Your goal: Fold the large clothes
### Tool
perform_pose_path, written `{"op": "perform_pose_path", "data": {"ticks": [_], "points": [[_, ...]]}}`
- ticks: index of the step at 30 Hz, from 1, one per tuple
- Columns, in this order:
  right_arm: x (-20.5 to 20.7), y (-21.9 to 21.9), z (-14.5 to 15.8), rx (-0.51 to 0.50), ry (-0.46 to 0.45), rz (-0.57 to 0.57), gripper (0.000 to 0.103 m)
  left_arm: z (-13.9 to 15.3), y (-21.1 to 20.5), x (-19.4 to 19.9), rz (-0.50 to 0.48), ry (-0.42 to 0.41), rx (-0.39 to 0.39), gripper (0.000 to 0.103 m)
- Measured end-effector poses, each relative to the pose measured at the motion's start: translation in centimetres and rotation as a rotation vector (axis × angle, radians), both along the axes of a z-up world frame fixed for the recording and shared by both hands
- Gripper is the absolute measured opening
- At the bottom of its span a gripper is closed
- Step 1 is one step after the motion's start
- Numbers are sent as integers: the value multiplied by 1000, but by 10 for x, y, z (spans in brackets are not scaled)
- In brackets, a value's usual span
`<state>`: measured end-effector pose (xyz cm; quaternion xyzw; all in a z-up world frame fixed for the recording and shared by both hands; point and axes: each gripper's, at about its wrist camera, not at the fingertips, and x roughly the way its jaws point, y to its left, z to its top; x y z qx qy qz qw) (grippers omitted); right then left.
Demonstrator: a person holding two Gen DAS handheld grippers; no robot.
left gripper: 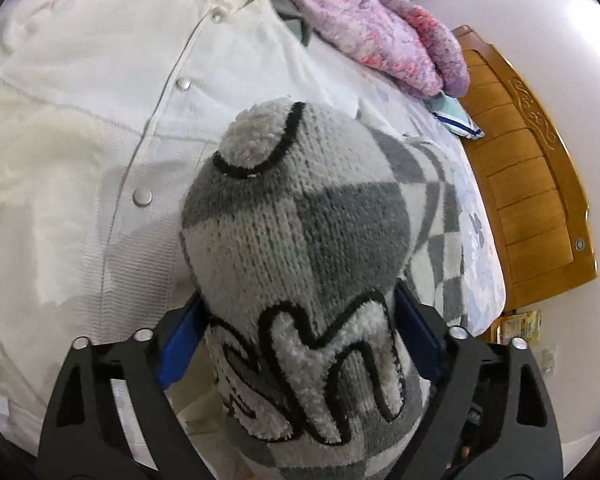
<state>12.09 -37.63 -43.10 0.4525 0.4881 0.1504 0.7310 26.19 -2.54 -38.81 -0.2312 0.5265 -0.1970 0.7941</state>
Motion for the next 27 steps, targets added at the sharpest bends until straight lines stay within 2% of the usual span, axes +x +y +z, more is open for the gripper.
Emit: {"op": "perform_pose_path", "data": {"ticks": [4,8,12,18,27], "points": [[-3,6,29,-79,-54,0,40,13,3,-12,-12,-50,-14,78],[-4,13,60,-179,-116,8,39,31,-4,-21,-18,-104,-30,77],[-2,8,79,-230,-161,-11,39,52,-19,-24,-19,-157,-47,77],[-6,-43,100,-323,-206,-90,39,65,-77,-8,-102,-194,-84,77],[-4,-158,104,-411,-174,-276,39,52,-234,34,-275,-184,-131,77]]}}
